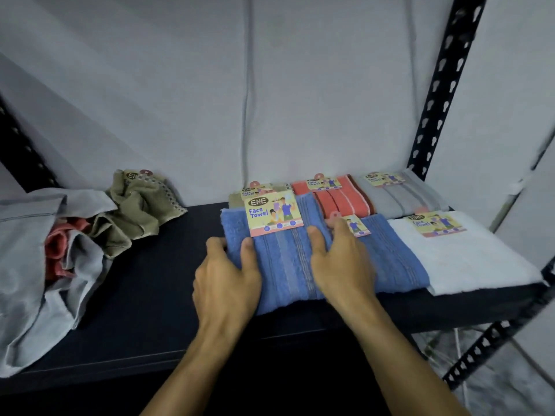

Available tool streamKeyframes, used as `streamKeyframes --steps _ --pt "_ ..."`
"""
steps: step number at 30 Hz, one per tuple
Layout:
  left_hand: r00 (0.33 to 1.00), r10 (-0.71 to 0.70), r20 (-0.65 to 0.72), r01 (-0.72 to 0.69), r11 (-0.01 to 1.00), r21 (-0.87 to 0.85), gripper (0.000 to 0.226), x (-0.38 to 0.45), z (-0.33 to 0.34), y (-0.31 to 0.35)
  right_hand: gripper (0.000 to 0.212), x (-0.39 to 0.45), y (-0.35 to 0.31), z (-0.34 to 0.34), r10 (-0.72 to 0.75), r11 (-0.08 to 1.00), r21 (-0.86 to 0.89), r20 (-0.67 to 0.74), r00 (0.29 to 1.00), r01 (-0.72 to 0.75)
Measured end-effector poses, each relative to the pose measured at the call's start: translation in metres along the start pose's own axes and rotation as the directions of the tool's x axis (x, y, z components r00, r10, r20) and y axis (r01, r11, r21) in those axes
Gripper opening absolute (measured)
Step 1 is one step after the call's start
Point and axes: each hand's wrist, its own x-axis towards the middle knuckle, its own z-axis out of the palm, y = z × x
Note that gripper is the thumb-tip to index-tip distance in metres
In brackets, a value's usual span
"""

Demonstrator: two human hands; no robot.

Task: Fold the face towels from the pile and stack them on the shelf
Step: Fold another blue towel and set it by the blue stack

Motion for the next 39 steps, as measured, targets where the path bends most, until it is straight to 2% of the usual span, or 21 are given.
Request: streamKeyframes --steps 3,6,9,18,26,32,39 --pt "0.995 0.019 0.097 -0.011 0.997 -0.080 0.028 -0.002 0.026 0.032 0.034 0.025 0.024 -0.035 -0.001 1.000 -0.018 -0.065 0.998 0.000" --pt "0.974 -0.035 0.223 0.062 0.991 -0.118 0.029 -0.001 0.054 0.057 0.033 0.047 0.050 -0.060 0.041 0.996 -0.074 -0.048 0.998 -0.044" --pt "0.954 -0.085 0.288 0.123 0.985 -0.117 0.032 -0.001 0.077 0.070 0.035 0.062 0.070 -0.071 0.080 0.992 -0.096 -0.002 0.997 -0.080" --pt "0.957 -0.120 0.265 0.126 0.992 -0.004 0.035 -0.011 0.093 0.074 0.038 0.074 0.094 -0.065 0.088 0.991 -0.107 0.051 0.995 -0.082" --pt "0.953 -0.142 0.269 0.128 0.989 0.067 0.040 -0.009 0.099 0.073 0.040 0.072 0.101 -0.060 0.126 0.987 -0.106 0.040 0.991 -0.121" --pt "0.957 -0.131 0.260 0.109 0.989 0.100 0.037 -0.005 0.102 0.068 0.035 0.065 0.100 -0.054 0.147 0.989 -0.033 0.011 0.989 -0.146" --pt "0.957 -0.140 0.254 0.109 0.986 0.129 0.041 0.001 0.102 0.063 0.035 0.064 0.093 -0.048 0.154 0.987 -0.053 -0.021 0.988 -0.155"
